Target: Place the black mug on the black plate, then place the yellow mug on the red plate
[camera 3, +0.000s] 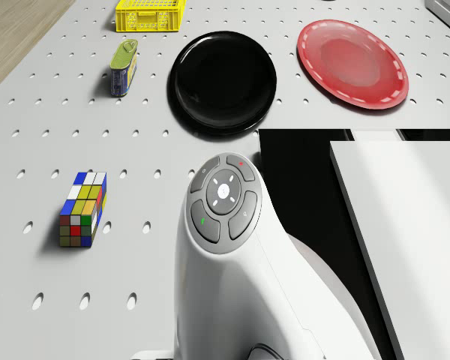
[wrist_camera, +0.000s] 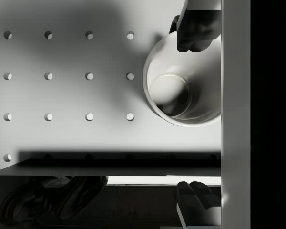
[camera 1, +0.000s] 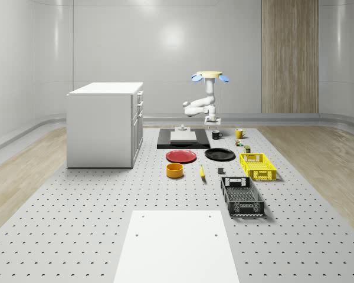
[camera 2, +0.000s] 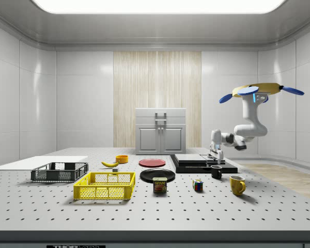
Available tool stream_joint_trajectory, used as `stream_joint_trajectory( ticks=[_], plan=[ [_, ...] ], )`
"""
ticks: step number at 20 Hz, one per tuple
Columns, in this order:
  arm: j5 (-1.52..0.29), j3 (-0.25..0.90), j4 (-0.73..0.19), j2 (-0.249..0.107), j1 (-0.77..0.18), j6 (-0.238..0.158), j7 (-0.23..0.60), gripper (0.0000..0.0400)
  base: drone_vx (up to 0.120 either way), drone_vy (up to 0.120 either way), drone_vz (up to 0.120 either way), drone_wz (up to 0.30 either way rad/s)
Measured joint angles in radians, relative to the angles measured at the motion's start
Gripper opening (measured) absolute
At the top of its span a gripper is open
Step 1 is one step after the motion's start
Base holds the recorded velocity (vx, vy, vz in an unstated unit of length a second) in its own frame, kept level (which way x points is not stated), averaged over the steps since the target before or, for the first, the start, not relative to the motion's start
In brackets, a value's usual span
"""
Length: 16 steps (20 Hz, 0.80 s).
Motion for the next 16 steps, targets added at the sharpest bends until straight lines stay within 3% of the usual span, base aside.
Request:
stream_joint_trajectory(
  ticks=[5, 16],
  plan=[
    [-0.055, -0.059, 0.035, -0.024, -0.019, 0.053, -0.004, 0.04, 0.0, 0.0, 0.0, 0.0],
    [-0.092, -0.094, 0.107, -0.039, -0.075, 0.113, -0.006, 0.04, 0.0, 0.0, 0.0, 0.0]
  ],
)
